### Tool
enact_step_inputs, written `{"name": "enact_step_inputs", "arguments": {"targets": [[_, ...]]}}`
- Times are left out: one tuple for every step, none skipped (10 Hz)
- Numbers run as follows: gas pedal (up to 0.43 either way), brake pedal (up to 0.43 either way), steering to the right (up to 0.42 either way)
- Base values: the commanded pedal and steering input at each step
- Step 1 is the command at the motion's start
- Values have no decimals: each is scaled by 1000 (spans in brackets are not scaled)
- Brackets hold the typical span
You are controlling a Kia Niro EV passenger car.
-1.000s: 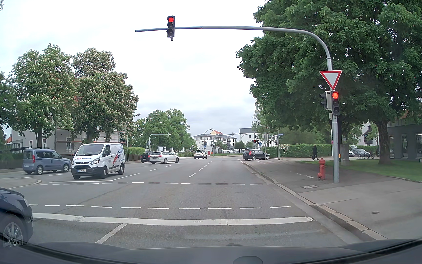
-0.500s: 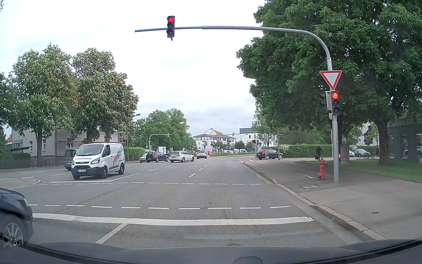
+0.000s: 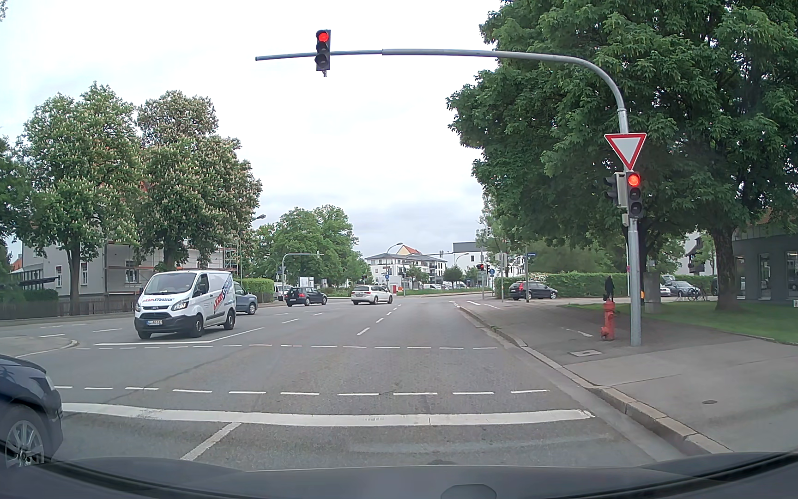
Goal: Follow the waypoints while adhering to traffic rules and regulations
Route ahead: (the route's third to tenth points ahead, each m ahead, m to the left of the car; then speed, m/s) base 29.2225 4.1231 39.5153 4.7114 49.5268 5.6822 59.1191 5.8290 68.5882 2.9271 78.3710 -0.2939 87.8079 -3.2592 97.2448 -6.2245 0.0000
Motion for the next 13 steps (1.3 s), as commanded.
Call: {"name": "enact_step_inputs", "arguments": {"targets": [[0,213,-28],[0,213,-28],[0,213,-28],[0,213,-28],[0,213,-28],[0,213,-28],[0,220,-28],[0,213,-28],[0,213,-28],[0,213,-28],[0,213,-28],[0,213,-28],[0,213,-28]]}}
